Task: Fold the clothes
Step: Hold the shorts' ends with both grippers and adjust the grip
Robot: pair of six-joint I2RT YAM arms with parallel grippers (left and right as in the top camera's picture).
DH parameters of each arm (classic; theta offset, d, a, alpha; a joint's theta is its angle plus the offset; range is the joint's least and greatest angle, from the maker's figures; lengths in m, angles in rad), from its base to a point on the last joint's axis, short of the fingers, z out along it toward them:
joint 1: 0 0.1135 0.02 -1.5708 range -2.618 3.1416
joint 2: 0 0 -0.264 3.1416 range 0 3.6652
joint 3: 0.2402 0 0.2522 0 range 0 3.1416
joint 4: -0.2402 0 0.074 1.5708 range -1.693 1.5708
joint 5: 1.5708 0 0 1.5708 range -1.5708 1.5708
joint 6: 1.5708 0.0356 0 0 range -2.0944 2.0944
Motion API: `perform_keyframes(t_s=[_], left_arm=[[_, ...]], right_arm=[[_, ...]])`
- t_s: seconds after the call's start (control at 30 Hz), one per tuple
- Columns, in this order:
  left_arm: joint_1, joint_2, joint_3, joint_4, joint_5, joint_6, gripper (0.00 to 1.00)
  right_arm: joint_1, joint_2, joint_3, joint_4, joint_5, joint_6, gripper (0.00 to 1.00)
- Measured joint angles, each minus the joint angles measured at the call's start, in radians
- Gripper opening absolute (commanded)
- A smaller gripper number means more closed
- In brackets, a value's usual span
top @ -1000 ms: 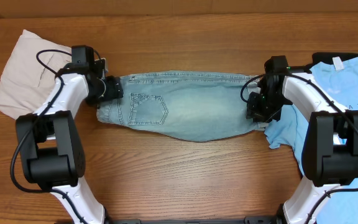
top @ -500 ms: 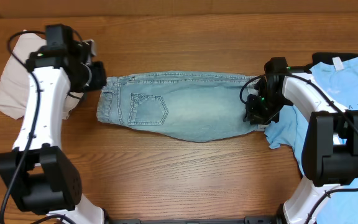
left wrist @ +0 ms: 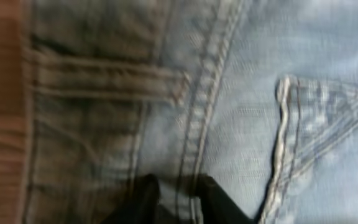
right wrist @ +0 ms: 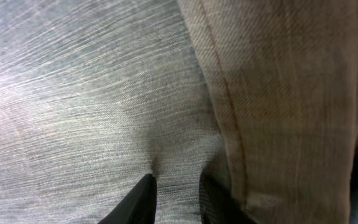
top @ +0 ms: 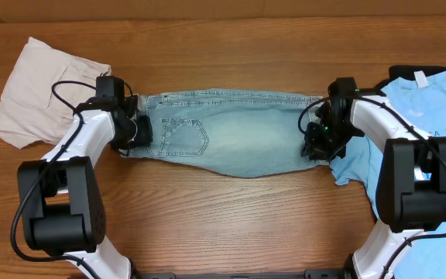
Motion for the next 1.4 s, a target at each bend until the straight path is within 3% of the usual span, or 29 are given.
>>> perform_keyframes(t_s=[0.13,0.2,0.27,0.33,0.4,0.43,0.73,1.07,1.2,1.27,1.3,1.4], left_arm=[[0.008,0.000,0.001,0.005,-0.007,-0.014,0.40],[0.016,0.000,0.029,-0.082,-0.006,-0.013,0.45],[0.039,0.000,0.097,-0.230,-0.007,-0.004,0.57],[0.063,0.000,0.181,-0.340,-0.014,0.006,0.78],[0.081,0.000,0.270,-0.389,-0.016,0.023,0.96],[0.089,-0.002,0.306,-0.393,-0.014,0.038,1.00],[0.098,-0.006,0.258,-0.300,0.044,0.123,1.00],[0.101,0.131,0.192,-0.260,0.126,0.171,1.00],[0.101,0.151,0.196,-0.263,0.197,0.224,0.89],[0.103,0.165,0.203,-0.274,0.226,0.257,0.75],[0.105,0.176,0.209,-0.282,0.241,0.275,0.54],[0.115,0.212,0.228,-0.305,0.277,0.314,0.18]], right_arm=[[0.001,-0.006,-0.022,-0.002,-0.006,0.036,0.27],[0.001,-0.009,-0.025,-0.006,-0.006,0.046,0.28],[0.002,-0.010,-0.027,-0.008,-0.002,0.051,0.29],[0.002,-0.011,-0.028,-0.010,0.002,0.056,0.29],[0.002,-0.011,-0.029,-0.009,0.002,0.059,0.30],[0.002,-0.011,-0.029,-0.009,0.002,0.061,0.30],[0.002,-0.011,-0.029,-0.001,0.002,0.064,0.30],[0.002,-0.011,-0.029,0.002,0.002,0.065,0.30],[0.002,-0.011,-0.029,0.005,0.002,0.066,0.30],[0.002,-0.011,-0.029,0.005,0.003,0.065,0.30],[0.002,-0.011,-0.029,0.006,0.005,0.065,0.30],[0.002,-0.013,-0.029,0.006,0.014,0.065,0.30]])
